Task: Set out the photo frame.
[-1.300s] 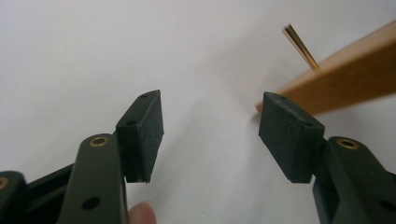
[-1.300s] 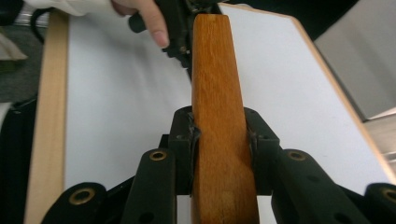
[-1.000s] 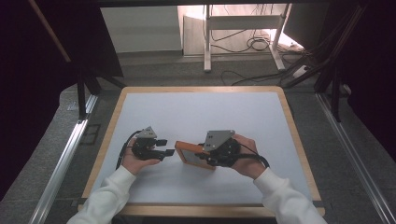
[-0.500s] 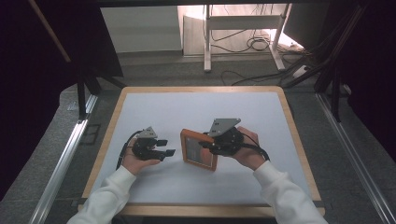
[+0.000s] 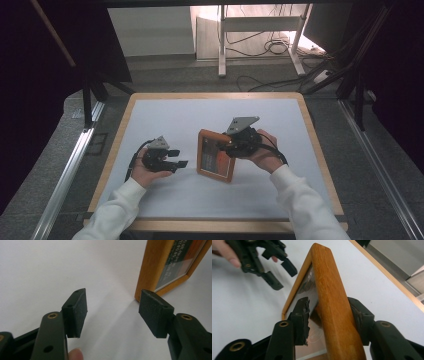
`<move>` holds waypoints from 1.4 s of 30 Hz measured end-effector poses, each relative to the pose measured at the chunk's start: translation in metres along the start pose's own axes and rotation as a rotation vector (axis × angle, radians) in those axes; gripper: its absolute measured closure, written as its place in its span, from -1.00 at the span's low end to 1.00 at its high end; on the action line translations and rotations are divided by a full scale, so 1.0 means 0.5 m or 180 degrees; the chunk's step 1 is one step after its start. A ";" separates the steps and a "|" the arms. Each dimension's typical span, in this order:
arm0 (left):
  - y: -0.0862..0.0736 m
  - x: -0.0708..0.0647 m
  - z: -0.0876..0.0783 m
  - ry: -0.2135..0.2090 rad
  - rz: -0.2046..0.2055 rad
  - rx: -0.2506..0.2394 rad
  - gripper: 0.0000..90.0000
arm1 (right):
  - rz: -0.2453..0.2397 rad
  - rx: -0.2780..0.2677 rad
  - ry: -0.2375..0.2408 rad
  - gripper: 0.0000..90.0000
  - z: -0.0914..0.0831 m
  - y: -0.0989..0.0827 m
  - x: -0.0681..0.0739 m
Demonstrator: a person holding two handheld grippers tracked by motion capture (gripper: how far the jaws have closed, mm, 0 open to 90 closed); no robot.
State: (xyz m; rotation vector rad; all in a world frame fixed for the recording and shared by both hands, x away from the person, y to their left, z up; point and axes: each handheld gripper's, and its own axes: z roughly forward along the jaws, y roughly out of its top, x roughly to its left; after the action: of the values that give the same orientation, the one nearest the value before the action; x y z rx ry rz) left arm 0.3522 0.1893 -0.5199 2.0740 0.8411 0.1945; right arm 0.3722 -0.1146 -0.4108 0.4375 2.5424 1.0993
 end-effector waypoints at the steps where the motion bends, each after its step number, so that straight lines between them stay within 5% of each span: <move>1: 0.000 0.000 0.000 0.0004 -0.0002 -0.0008 -0.13 | 0.0027 0.0005 -0.0009 0.18 0.003 -0.001 -0.005; 23: 0.000 0.001 0.000 0.0005 0.0026 -0.0009 -0.14 | 0.0267 -0.0076 -0.0134 -0.13 0.010 -0.022 -0.028; 33: 0.001 -0.004 0.003 0.0015 0.0038 0.0014 -0.13 | 0.0476 -0.0295 -0.0311 -0.42 -0.041 -0.045 -0.020; 42: 0.006 -0.014 0.013 0.0014 0.0061 0.0043 -0.05 | 0.0753 -0.0417 -0.0342 -0.43 -0.110 -0.130 -0.002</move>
State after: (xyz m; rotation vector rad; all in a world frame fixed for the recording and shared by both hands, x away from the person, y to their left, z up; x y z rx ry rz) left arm 0.3511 0.1793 -0.5205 2.0958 0.8275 0.2045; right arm 0.3406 -0.1925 -0.4236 0.7557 2.3531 1.2790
